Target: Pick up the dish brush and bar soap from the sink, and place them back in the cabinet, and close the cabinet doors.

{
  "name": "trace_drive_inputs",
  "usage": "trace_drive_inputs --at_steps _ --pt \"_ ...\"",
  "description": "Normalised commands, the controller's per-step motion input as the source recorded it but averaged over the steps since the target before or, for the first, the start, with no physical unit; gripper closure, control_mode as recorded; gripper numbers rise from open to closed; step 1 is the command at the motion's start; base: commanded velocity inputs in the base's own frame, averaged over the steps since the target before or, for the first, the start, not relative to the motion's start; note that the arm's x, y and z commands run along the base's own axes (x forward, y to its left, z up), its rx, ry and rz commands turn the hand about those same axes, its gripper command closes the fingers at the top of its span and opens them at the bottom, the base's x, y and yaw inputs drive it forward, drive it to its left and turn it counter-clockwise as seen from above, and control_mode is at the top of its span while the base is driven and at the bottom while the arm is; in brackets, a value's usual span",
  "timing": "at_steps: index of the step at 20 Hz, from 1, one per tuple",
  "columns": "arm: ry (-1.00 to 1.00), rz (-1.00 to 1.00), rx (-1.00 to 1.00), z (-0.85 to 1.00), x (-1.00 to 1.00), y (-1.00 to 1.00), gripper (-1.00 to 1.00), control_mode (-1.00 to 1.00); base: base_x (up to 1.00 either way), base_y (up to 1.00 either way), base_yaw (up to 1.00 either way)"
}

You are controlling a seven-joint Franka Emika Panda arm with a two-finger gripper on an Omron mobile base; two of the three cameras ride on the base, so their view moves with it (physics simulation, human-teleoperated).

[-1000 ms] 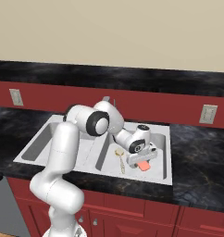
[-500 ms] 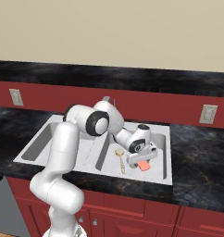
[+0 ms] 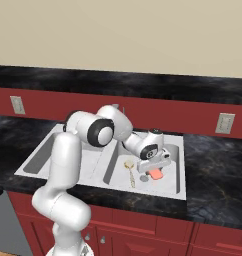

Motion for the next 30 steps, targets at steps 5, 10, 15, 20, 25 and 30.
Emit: trace_drive_inputs --at_steps 5,10,15,20,25,30 --pt "0.0 -0.01 0.0 0.36 -0.23 0.08 1.0 -1.0 0.0 0.0 0.0" --pt "0.0 -0.1 0.0 0.36 -0.38 0.21 1.0 -1.0 0.0 0.0 0.0" --pt "0.0 -0.19 0.0 0.28 -0.46 0.37 1.0 -1.0 0.0 0.0 0.0" --pt "0.0 -0.2 0.0 0.32 -0.44 0.35 1.0 -1.0 0.0 0.0 0.0" --pt "0.0 -0.2 0.0 0.4 -0.41 0.25 1.0 -1.0 0.0 0.0 0.0" --pt "0.0 -0.21 0.0 0.5 -0.32 0.08 1.0 -1.0 0.0 0.0 0.0"
